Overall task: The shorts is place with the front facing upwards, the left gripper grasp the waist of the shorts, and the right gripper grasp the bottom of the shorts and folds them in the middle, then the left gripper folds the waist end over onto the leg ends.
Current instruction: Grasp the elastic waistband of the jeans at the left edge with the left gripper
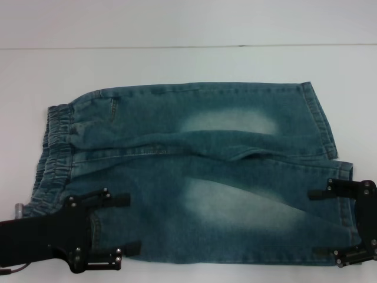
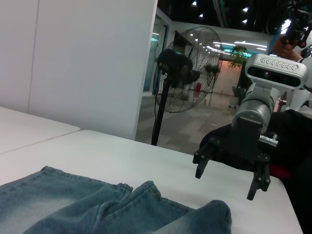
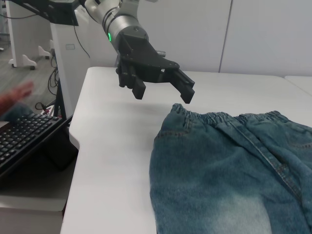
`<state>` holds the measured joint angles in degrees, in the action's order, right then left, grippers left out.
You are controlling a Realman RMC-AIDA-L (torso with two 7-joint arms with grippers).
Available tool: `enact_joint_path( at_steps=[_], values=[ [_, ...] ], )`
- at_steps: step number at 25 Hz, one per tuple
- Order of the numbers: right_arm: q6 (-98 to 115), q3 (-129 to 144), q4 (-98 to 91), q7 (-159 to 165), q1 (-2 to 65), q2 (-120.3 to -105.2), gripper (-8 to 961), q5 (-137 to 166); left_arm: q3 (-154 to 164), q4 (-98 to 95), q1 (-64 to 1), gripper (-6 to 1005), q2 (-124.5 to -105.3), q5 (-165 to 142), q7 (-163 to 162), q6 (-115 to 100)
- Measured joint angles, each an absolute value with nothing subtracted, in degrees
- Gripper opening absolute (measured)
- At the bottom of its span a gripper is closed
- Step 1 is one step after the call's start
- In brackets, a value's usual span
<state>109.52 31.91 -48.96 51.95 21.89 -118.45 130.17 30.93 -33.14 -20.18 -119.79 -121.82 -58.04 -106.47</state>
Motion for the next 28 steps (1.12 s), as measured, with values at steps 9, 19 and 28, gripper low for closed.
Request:
enact_joint_path(
  at_steps=[9, 19, 28],
  values=[
    [109.4, 31.9, -49.0, 51.9, 21.9, -118.47, 941, 130.2, 30.1, -33.1, -20.2, 892, -119.79, -121.7, -59.4, -106.3],
    [109.3, 32.3, -49.0, 51.9, 22.0, -118.63, 940, 130.2, 28.8, -45.1, -18.1, 895, -120.96, -123.0, -72.4, -102.7],
    [108.2, 32.3, -49.0, 53.1, 22.5, -118.54, 940, 130.2, 29.2, -67.6, -14.4, 893, -124.17, -133.4, -90.8, -100.8]
  ],
)
